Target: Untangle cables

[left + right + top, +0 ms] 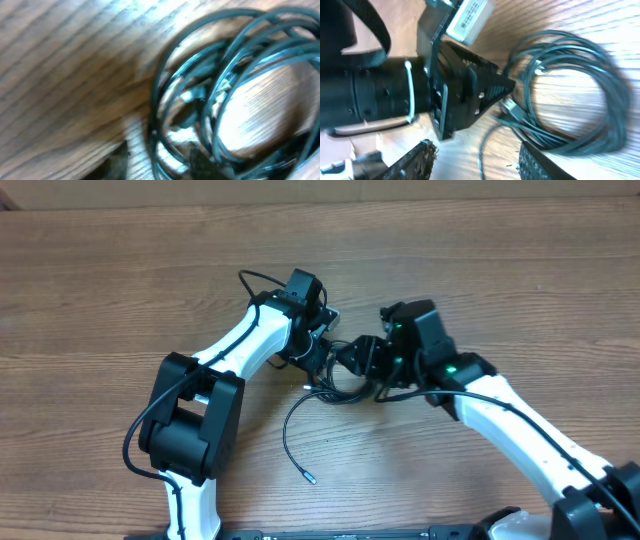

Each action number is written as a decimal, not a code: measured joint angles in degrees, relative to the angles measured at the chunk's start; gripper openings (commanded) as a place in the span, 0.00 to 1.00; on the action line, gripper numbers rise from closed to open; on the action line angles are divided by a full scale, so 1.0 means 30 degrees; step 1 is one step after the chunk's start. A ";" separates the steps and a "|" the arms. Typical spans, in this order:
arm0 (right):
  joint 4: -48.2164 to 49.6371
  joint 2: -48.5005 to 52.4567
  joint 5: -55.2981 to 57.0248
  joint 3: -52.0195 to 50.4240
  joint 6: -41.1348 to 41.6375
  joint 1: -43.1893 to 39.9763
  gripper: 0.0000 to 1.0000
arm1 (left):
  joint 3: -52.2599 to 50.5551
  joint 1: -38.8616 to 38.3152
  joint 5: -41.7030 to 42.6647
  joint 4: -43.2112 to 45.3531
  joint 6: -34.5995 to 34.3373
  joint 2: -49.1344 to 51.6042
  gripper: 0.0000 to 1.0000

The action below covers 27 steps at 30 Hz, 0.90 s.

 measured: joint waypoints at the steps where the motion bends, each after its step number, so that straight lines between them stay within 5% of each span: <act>1: -0.0568 -0.0051 -0.0168 0.0015 -0.0648 -0.0277 0.53 | 0.0000 -0.0007 0.0342 -0.0080 0.0058 0.0000 0.60; 6: -0.3082 0.0109 -0.0532 0.0022 -0.4095 -0.1231 0.53 | -0.0022 -0.0007 0.1625 -0.0291 0.0525 0.0000 0.46; 12: -0.3898 0.0197 -0.0328 0.0022 -0.7759 -0.0736 0.55 | -0.0576 0.0036 0.1996 0.0954 0.0816 0.0066 0.40; 18: -0.2361 0.0794 0.0984 0.0022 -0.9734 0.0357 0.57 | -0.0568 0.0124 0.1756 0.1137 0.0765 0.0415 0.04; 21: -0.1260 0.1282 0.1253 0.0022 -1.0353 0.0736 0.68 | -0.0452 0.0211 0.1756 0.0590 0.0889 0.0488 0.04; 27: -0.1683 0.2761 0.1566 0.0641 -1.1329 0.1523 0.70 | -0.0248 0.0255 0.1690 -0.0299 0.1982 0.0503 0.04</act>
